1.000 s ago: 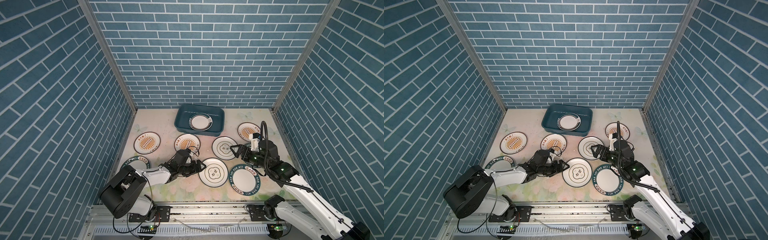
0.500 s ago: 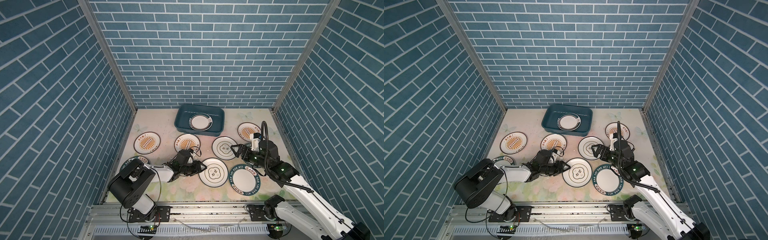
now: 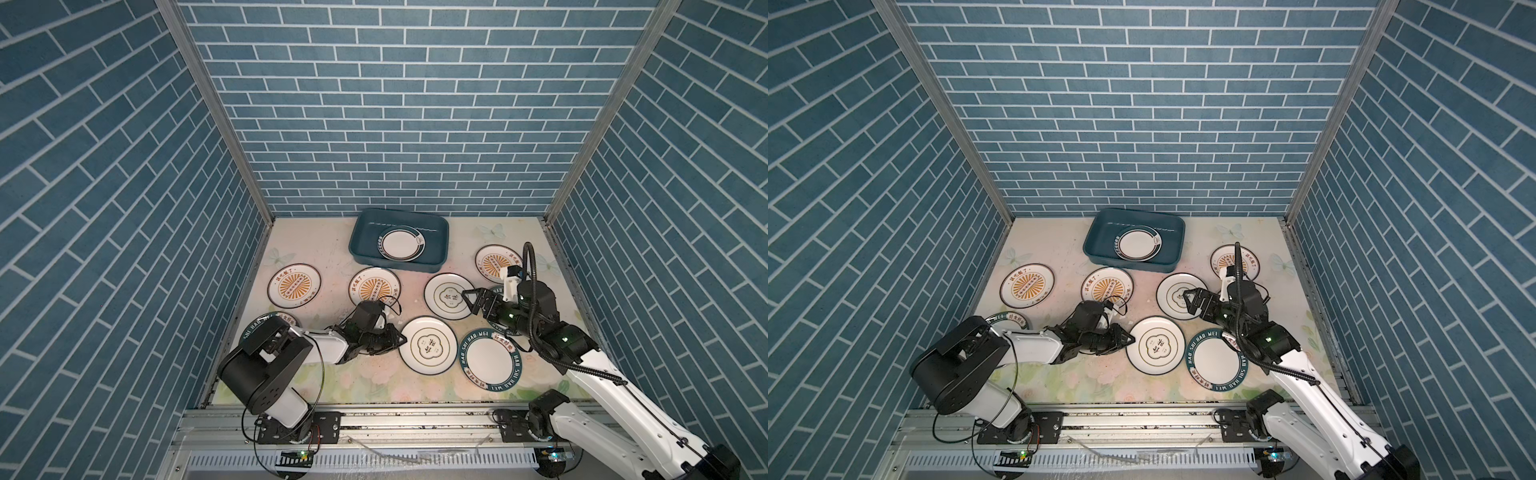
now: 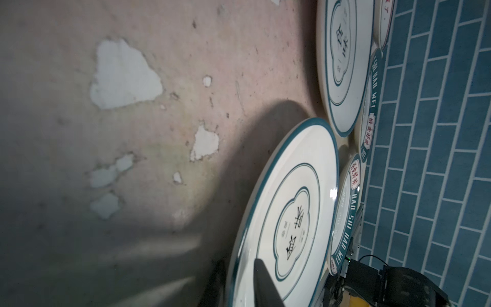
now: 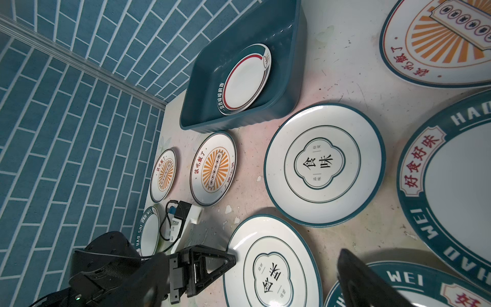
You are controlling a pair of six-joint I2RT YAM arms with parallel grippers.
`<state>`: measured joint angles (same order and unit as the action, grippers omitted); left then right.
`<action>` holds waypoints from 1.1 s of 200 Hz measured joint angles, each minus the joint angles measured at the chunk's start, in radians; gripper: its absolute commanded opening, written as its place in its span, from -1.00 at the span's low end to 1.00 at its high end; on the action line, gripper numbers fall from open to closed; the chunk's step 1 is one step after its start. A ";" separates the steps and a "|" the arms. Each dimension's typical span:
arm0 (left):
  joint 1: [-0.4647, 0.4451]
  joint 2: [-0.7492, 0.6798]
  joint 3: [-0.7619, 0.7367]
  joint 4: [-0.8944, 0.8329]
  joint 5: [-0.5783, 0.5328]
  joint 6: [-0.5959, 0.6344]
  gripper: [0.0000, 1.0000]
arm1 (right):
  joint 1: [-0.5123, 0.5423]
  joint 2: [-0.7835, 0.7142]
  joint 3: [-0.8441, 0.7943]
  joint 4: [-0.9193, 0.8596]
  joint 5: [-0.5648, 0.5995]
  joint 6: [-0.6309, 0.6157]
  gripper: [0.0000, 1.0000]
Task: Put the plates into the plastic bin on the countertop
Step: 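Grip the white flower-pattern plate edge with the left gripper and lift it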
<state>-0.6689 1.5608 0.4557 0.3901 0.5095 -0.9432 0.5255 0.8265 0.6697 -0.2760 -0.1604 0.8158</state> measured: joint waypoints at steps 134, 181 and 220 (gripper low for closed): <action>0.040 -0.332 0.015 -0.297 -0.026 0.019 -1.00 | 0.000 0.000 0.000 0.000 0.003 0.000 0.97; 0.098 -0.522 0.098 -0.481 -0.024 0.062 -1.00 | 0.000 0.000 0.000 0.000 0.002 -0.001 0.97; 0.107 -0.575 0.139 -0.560 -0.026 0.085 -1.00 | 0.000 -0.002 0.000 0.011 -0.006 -0.001 0.97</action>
<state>-0.5621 0.9855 0.5945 -0.1699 0.4831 -0.8581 0.5255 0.8242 0.6701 -0.2646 -0.1669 0.8150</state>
